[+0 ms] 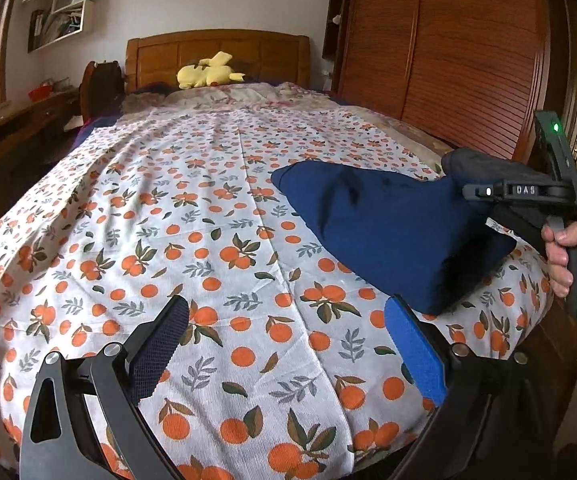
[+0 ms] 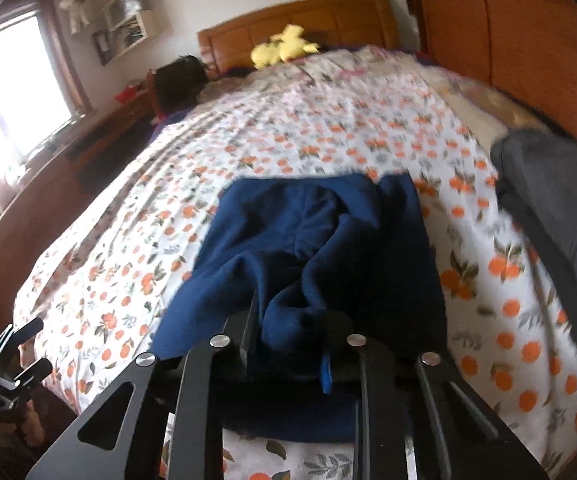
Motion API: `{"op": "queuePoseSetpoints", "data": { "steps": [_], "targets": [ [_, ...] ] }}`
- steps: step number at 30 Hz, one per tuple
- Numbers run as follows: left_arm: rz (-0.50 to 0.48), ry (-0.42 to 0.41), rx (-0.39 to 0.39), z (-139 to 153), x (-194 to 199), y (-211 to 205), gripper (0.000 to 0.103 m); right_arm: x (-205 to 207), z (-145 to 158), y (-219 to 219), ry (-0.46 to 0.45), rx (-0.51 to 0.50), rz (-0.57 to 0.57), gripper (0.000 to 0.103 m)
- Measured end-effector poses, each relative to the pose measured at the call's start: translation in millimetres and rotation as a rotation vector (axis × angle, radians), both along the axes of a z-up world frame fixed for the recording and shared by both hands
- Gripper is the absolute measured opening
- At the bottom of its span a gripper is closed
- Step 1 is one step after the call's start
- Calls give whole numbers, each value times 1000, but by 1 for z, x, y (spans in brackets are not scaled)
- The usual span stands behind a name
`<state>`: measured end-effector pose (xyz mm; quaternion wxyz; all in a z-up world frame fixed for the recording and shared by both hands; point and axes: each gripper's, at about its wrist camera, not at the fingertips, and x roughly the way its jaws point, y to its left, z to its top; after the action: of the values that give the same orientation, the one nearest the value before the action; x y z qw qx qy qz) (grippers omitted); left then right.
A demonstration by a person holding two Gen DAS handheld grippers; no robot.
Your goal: Fold large clothes
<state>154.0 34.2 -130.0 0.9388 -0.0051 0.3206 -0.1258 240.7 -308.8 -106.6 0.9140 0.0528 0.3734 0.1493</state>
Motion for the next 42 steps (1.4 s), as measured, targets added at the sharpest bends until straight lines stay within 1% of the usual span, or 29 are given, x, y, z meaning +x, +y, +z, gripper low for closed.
{"op": "queuePoseSetpoints", "data": {
  "steps": [5,8,10,12,14,15,16,17,18,19,20,21,22,24,25,29,33,35,39,42],
  "targets": [
    [9,-18,-4,8,-12,1,99,-15,42,10,-125,-61,48,16],
    [14,-23,-5,11,-19,2,99,-23,59,2,-173,-69,35,16],
    [14,-22,-3,12,-21,1,99,-30,63,-16,-193,-76,-3,16],
    [12,-21,-1,12,-21,0,99,-34,54,-38,-170,-69,-55,16],
    [4,-17,1,11,-18,-4,99,-31,32,-58,-99,-49,-106,17],
    [1,-15,1,11,-15,-5,99,-27,15,-64,-40,-76,-112,18],
    [-7,-11,4,10,-10,-9,99,-24,-2,-66,5,-101,-117,22],
    [-14,-10,8,10,-6,-13,99,-24,-14,-68,30,-111,-127,26],
    [-21,-13,16,10,-1,-17,99,-24,-18,-68,38,-111,-130,28],
    [-27,-17,23,11,4,-21,99,-26,-22,-69,36,-108,-135,36],
    [-34,-19,25,11,9,-25,99,-27,-22,-69,33,-110,-142,51],
    [-41,-21,25,12,16,-29,99,-28,-21,-69,21,-129,-163,55],
    [-45,-23,25,13,21,-32,99,-30,-19,-68,8,-141,-168,57],
    [-57,-32,29,14,33,-40,99,-32,-16,-68,-7,-141,-170,64],
    [-64,-42,37,15,43,-46,99,-32,-13,-69,-16,-138,-180,72],
    [-89,-67,35,16,72,-65,100,-32,-5,-71,-74,-88,-171,73],
    [-115,-77,66,12,104,-85,100,-23,-10,-65,-60,-90,-146,73],
    [-123,-71,68,9,118,-91,100,-18,-15,-63,-46,-101,-142,74],
    [-129,-69,80,0,147,-101,100,-9,-38,-65,4,-91,-148,76],
    [-146,-52,85,-7,168,-108,100,-7,-60,-66,80,-80,-141,76]
  ]
}}
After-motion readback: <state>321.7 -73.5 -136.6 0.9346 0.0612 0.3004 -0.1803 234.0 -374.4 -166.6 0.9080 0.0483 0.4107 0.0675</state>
